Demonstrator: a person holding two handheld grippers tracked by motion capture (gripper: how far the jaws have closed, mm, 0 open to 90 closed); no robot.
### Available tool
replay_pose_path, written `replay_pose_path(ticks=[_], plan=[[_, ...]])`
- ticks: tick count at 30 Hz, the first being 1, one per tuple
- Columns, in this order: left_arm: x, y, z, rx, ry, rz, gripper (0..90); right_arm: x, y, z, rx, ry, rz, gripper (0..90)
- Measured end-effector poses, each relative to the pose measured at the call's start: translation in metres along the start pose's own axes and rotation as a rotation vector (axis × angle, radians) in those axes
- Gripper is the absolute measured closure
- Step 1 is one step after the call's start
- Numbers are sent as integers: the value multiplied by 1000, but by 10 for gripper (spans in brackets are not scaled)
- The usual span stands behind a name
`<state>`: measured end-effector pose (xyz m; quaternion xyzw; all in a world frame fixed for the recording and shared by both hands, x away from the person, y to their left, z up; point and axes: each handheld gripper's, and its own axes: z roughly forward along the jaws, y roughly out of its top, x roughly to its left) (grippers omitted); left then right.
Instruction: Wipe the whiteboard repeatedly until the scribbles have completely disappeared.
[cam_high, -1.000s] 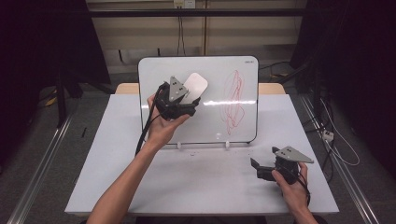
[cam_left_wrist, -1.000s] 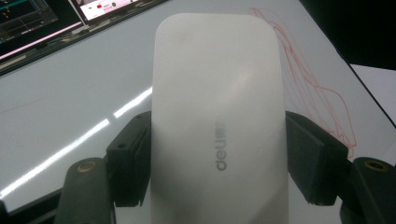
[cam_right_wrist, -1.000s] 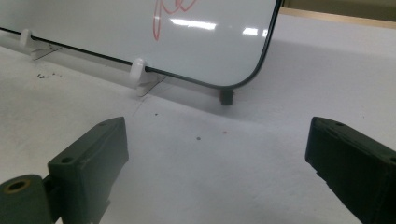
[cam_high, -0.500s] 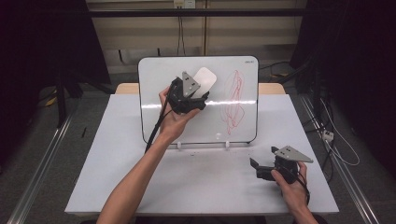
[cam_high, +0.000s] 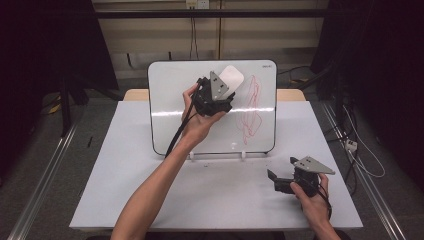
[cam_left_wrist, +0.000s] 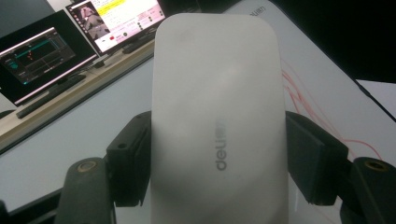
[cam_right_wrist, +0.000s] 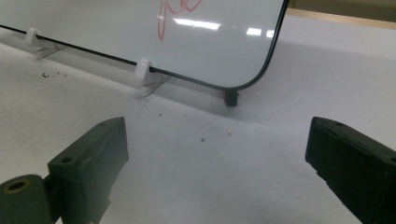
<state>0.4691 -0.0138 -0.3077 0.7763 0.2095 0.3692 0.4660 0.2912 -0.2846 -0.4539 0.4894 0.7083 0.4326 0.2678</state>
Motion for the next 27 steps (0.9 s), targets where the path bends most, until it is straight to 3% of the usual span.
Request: replay_pose_path(ticks=[6,27], plan=[[2,3,7,-7,5,-2,311,-1,0,0,1,3,3,59],[-6,6,31,-4,39,63,311,0,0,0,2,5,0,58]])
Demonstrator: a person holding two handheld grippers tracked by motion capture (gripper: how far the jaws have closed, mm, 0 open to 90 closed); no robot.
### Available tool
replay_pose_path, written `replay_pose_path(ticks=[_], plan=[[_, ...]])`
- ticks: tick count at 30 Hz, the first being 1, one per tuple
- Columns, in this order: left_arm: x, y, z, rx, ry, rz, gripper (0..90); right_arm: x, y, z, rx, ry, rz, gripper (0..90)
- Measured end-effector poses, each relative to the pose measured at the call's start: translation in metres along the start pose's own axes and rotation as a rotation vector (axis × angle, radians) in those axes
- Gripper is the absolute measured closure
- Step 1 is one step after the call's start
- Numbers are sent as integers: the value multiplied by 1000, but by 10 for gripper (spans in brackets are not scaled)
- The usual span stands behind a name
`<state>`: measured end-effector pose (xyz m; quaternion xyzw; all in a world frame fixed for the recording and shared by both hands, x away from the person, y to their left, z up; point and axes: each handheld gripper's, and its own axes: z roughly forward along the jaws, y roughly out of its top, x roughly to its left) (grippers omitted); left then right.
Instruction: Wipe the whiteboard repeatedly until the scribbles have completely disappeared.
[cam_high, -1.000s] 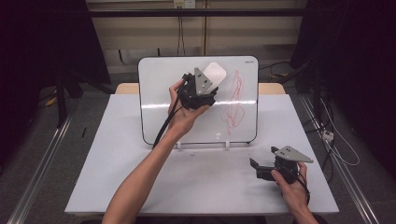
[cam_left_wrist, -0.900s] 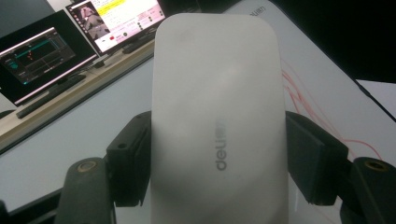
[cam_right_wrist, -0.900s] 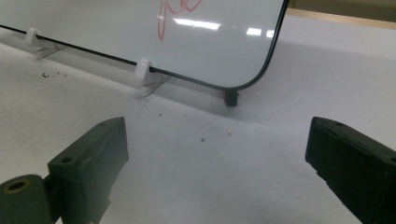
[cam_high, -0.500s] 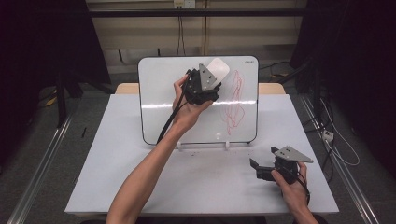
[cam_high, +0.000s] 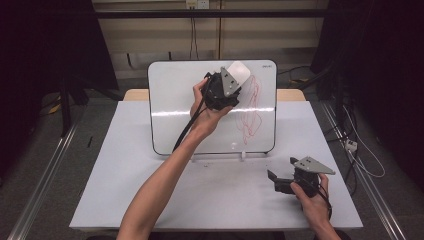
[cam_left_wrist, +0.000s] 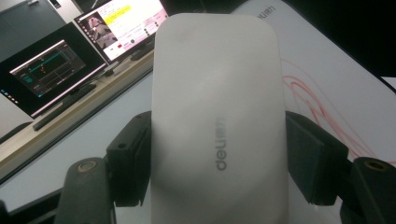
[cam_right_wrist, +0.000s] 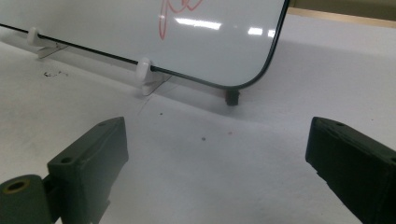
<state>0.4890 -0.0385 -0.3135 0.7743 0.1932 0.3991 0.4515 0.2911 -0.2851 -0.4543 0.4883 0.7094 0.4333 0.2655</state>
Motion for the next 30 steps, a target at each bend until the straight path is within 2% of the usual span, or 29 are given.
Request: replay_pose_path(ticks=[5,11,15,26,27,30], plan=[[-6,-2,6,4,11,33,311,0,0,0,-2,0,-2,58],[-9,-1,12,9,17,40,311,1,1,1,1,6,-1,59],[-15,0,17,24,52,71,310,1,0,1,2,8,-1,59],[-17,-3,19,21,58,74,311,1,0,1,3,8,0,57],[-19,-3,19,27,66,89,311,1,0,2,1,8,-1,56],[-24,-2,19,38,67,98,310,0,0,2,1,4,-1,56]])
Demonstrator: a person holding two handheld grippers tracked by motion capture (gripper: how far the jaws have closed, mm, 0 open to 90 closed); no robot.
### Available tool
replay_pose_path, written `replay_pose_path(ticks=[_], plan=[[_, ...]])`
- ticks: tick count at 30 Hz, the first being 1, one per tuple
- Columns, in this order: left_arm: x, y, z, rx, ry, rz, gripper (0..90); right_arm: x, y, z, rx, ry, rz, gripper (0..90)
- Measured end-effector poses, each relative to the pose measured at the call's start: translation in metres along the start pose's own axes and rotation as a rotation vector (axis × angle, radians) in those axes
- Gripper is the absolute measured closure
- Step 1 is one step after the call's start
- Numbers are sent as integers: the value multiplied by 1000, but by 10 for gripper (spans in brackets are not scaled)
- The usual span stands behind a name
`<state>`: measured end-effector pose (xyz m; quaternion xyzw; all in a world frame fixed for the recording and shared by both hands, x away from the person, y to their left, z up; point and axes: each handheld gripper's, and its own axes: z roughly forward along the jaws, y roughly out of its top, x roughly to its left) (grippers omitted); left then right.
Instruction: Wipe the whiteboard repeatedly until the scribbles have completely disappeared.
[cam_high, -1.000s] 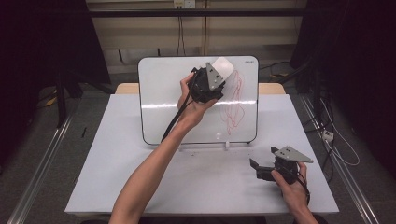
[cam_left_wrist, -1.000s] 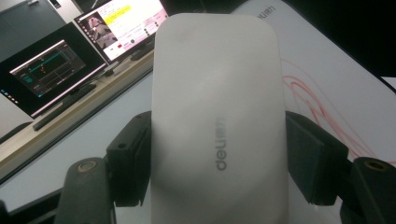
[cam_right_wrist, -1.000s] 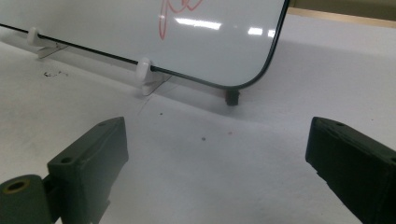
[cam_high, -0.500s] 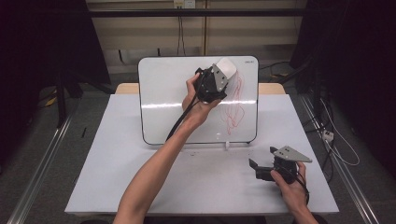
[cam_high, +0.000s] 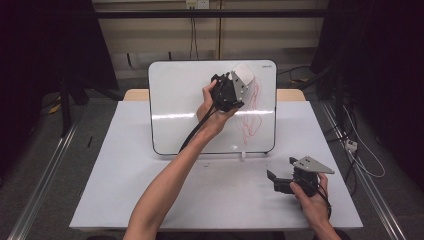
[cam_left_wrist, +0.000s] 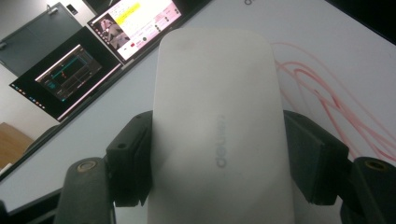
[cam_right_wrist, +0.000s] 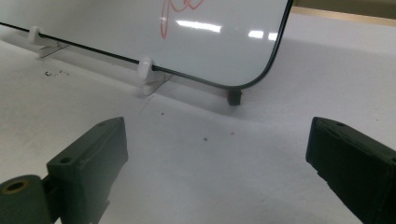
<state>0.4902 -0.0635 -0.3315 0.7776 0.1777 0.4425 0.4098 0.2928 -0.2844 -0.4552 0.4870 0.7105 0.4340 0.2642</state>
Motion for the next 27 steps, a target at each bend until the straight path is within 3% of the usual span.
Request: replay_pose_path(ticks=[15,18,22,27], plan=[[-33,-10,-5,2,-51,27,310,1,0,0,1,0,3,56],[-39,-13,-8,2,-63,49,310,1,0,0,1,0,3,56],[-35,-12,-7,9,-82,34,310,0,0,-1,-2,0,2,56],[-28,-6,-5,15,-74,27,310,0,0,-2,-1,1,5,56]])
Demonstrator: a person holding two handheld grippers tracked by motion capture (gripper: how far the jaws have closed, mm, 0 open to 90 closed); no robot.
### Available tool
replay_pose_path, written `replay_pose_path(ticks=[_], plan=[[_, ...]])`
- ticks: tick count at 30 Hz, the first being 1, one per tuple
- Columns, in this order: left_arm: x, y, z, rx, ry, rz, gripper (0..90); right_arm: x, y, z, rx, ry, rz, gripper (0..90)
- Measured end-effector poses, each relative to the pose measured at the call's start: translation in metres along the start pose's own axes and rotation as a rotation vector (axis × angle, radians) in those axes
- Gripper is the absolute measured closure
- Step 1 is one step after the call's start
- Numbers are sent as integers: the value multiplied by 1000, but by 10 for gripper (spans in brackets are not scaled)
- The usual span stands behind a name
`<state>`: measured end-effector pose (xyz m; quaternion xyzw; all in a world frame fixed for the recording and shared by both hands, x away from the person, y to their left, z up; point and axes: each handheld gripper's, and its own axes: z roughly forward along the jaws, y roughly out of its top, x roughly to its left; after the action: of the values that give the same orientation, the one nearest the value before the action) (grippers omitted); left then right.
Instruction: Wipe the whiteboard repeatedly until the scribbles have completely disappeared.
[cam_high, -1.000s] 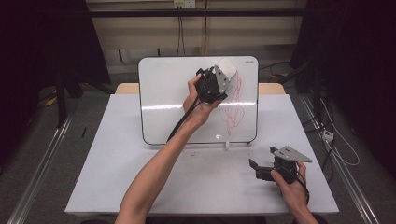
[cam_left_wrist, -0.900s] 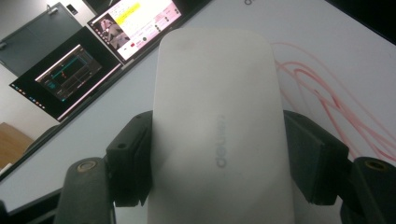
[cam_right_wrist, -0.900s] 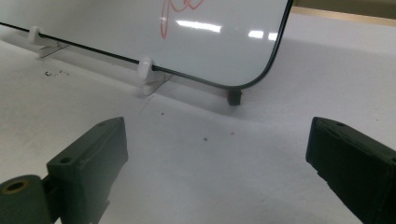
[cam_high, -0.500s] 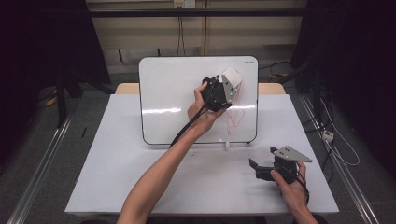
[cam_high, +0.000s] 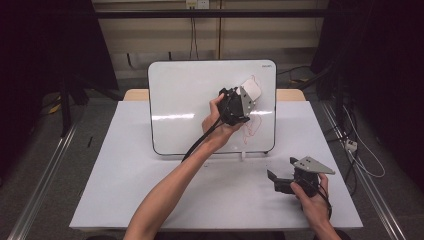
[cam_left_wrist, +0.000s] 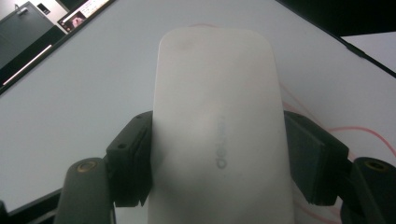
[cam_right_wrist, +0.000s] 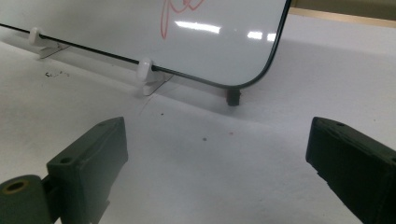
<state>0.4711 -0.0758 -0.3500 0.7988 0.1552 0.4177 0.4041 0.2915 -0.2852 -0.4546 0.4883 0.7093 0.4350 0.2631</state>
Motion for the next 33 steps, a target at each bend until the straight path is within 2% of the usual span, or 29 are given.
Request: replay_pose_path(ticks=[3,4,7,9,12,14,16,18,23,28,30,33], plan=[[9,6,3,0,12,-18,310,-1,0,0,-1,3,5,56],[11,8,3,4,19,-12,310,-1,0,0,0,2,6,57],[20,13,5,-2,16,-35,310,-1,-1,-1,-1,3,5,57],[23,16,7,0,20,-35,311,-2,-1,-1,-2,4,7,57],[28,20,9,-3,19,-60,311,-3,-1,-1,-2,1,8,57],[32,23,11,-7,20,-97,311,-3,-1,0,0,1,9,57],[33,27,11,-7,39,-114,311,-3,-1,0,0,1,10,57],[31,29,13,-1,57,-103,311,-2,-1,1,0,2,10,57],[28,27,15,-5,73,-80,311,-2,-1,0,-2,2,7,57],[23,27,16,2,66,-48,310,-2,-1,-1,-2,1,9,57],[20,26,17,-1,60,-55,311,-2,-1,0,-2,0,9,57],[11,26,17,7,54,-33,311,-2,-1,0,2,-1,17,57]])
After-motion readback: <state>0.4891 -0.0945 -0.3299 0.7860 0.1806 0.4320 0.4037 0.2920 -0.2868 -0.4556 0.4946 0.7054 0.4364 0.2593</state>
